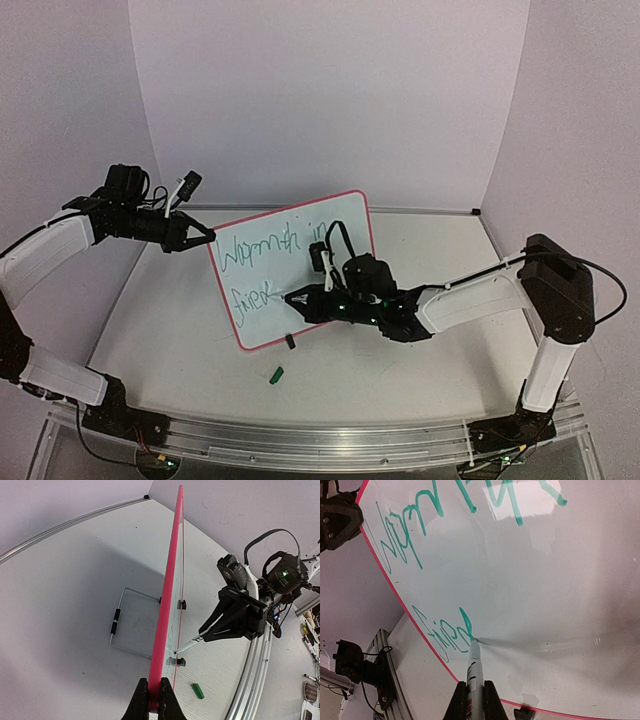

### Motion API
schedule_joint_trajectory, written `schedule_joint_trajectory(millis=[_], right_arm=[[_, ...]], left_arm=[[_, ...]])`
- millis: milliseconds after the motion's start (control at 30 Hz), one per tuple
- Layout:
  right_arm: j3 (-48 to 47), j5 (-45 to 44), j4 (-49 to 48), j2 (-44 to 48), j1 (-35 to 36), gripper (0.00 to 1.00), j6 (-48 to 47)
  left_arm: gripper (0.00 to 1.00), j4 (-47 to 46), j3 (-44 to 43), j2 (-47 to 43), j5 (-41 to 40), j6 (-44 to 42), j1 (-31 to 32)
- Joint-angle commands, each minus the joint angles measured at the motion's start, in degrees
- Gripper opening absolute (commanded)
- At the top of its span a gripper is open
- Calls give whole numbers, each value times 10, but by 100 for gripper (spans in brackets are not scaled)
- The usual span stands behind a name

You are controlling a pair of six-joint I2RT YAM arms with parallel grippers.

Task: Write a sentence on the whiteboard
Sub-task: Write on the whiteboard with the whiteboard marker without the cap.

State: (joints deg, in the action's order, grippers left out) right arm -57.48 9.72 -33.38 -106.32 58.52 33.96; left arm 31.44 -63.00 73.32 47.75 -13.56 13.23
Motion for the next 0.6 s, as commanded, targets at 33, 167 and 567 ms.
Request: schedule_joint_trajectory(millis=[33,167,567], right_arm=[[21,-31,2,5,-6,0,6],[28,-37,2,14,-6,0,6],[45,-24,3,85,-6,0,-28]], left_arm=[[0,51,8,28,-20,-18,27],[0,51,9,27,-20,-17,27],[0,52,9,24,-22,-18,28]])
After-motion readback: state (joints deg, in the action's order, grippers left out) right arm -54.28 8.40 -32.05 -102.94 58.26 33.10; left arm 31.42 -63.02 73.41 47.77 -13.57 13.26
